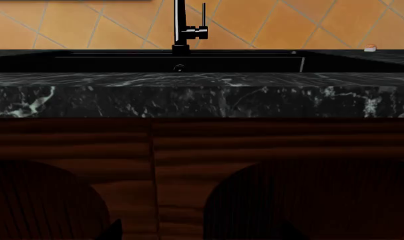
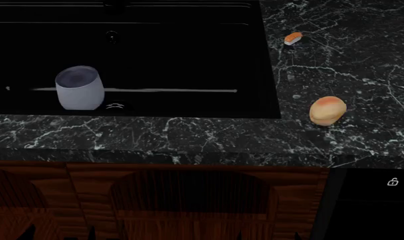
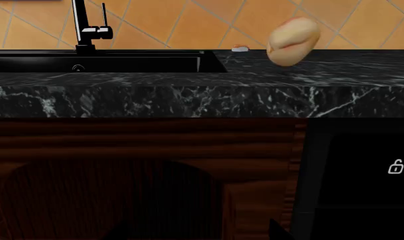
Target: Pick the apricot from the counter and place it in the sink
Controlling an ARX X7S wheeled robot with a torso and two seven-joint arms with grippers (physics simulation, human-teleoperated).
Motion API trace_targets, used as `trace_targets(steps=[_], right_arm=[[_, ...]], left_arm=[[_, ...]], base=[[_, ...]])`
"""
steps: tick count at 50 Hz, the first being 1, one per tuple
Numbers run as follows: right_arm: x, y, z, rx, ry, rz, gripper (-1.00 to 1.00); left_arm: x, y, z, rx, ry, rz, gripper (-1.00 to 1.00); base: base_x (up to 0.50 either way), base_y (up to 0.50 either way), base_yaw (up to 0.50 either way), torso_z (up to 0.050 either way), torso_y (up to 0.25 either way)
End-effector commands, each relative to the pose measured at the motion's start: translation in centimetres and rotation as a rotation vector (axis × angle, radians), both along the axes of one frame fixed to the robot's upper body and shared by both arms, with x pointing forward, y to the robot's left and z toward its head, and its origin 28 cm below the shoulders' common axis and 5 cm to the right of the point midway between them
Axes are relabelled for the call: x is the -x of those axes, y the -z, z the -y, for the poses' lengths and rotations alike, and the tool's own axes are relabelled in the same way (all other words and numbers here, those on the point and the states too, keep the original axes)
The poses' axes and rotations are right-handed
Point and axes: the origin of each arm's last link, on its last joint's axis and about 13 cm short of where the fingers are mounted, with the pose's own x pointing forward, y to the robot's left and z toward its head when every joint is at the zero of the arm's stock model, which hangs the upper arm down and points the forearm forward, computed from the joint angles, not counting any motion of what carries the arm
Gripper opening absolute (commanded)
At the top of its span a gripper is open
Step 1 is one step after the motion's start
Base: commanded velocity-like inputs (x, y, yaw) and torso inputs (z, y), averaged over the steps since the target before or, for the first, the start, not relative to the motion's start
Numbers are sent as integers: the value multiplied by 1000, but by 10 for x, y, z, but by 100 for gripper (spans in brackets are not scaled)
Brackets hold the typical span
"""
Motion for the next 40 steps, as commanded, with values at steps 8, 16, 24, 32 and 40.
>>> trace_targets(steps=[8,16,24,32,40], right_arm=[[0,2,-2,-7,-10,-12,100],[0,4,-2,-10,-10,-12,100],[0,3,-3,-12,-14,-8,100],[1,3,-3,-9,-18,-7,100],[1,2,-3,-6,-19,-6,100]], left_arm=[[2,-8,0,-19,-5,-3,100],[2,-9,1,-25,4,-4,100],[5,-9,2,-18,27,3,100],[5,-8,2,-8,30,0,100],[6,-7,1,-7,32,-1,100]], base=[[0,0,0,0,0],[0,0,0,0,0],[0,0,0,0,0],[0,0,0,0,0],[0,0,0,0,0]])
